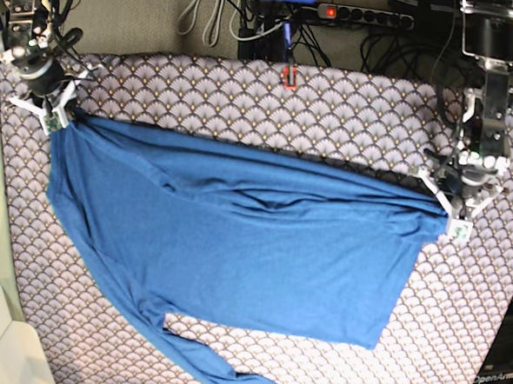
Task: Fold the T-shirt properly
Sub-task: 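Lift the folded edge with both grippers and pull it away from the hem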
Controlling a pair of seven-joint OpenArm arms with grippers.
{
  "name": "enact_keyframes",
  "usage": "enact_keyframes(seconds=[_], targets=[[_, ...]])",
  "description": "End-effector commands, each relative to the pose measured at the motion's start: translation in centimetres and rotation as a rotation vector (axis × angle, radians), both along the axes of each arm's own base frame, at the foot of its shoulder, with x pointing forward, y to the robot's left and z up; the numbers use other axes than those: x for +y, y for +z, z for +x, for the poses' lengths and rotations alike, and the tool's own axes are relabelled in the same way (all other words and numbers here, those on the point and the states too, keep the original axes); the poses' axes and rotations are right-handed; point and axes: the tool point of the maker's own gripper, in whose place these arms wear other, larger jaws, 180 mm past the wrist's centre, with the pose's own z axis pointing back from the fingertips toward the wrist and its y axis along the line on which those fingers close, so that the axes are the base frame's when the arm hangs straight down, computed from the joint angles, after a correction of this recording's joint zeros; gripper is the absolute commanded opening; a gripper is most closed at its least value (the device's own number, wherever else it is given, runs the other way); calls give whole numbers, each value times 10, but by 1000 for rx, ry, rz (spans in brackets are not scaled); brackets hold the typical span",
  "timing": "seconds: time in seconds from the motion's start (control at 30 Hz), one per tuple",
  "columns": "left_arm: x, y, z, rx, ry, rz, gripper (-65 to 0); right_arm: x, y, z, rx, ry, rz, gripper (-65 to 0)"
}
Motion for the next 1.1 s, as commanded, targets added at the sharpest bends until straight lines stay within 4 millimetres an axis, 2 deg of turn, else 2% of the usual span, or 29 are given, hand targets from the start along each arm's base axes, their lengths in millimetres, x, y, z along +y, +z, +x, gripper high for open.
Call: enact_keyframes(seconds=[0.0, 0.3, 0.4, 0.63, 0.77, 0.87, 1.07], targets=[[6, 14, 8, -47, 0, 22, -646, -7, 3, -5, 10, 7, -25, -650], [9, -2, -14, 6, -2, 30, -646, 10, 14, -20, -40, 66, 3, -650], [12, 3, -21, 7, -20, 53, -646, 1, 16, -21, -44, 45, -10, -650], [2, 14, -34, 4, -63, 72, -646, -16, 25, -19, -65, 5, -32, -650], [3, 21, -39, 42, -63, 92, -646, -17, 26, -19, -68, 1, -35, -650], [2, 18, -50, 65, -71, 99, -646, -18, 25, -19, -66, 3, -35, -650], [4, 12, -70, 110, -93, 123, -646, -4, 21, -26, -22, 82, 8, -650]])
